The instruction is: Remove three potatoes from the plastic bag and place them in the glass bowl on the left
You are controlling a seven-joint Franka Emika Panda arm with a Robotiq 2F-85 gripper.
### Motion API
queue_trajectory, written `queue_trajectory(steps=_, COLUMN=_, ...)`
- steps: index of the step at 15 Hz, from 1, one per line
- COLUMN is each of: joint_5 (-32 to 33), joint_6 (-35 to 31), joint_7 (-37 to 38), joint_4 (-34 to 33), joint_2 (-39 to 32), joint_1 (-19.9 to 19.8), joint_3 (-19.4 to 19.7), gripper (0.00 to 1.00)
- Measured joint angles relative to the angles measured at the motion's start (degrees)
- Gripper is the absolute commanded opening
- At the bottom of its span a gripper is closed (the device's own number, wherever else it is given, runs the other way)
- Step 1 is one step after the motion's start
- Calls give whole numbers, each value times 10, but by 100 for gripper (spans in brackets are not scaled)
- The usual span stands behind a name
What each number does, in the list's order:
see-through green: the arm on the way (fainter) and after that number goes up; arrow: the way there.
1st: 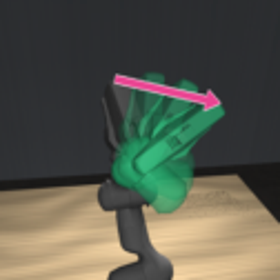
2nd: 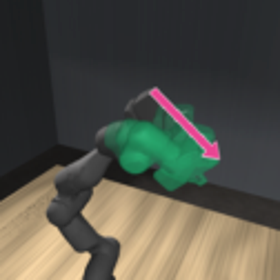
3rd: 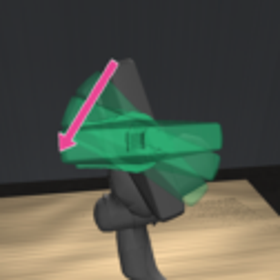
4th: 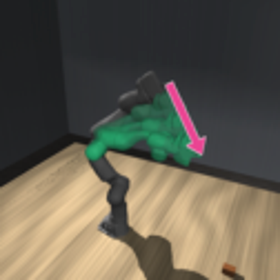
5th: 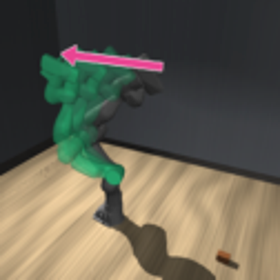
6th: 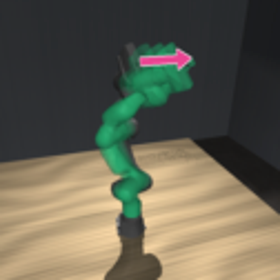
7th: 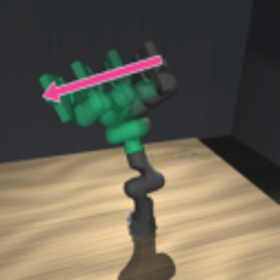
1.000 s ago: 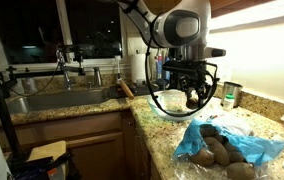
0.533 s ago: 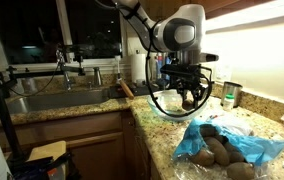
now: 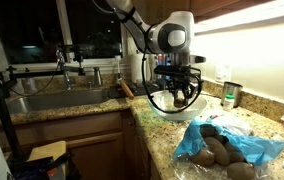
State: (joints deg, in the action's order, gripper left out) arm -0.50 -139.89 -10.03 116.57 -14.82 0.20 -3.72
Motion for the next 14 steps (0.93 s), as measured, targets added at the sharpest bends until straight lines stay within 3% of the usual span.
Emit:
queue_trajectory(steps=11, joint_5=5, joint_6=0, joint_7=-54, joint_4=-78, joint_2=-109, joint_1=4, joint_3=-5, gripper=25)
queue_trajectory(steps=12, joint_5=5, joint_6=0, joint_7=-57, joint_4=-85, joint_2=-114, joint_1=3, joint_3=-5, gripper=47)
queue_trajectory(steps=13, joint_5=5, joint_6=0, joint_7=-60, joint_4=-89, joint_2=-118, joint_1=2, joint_3=-5, gripper=75)
queue_trajectory(steps=14, joint_5=5, joint_6=0, joint_7=-62, joint_4=-93, joint_2=-122, joint_1=2, joint_3=-4, gripper=77)
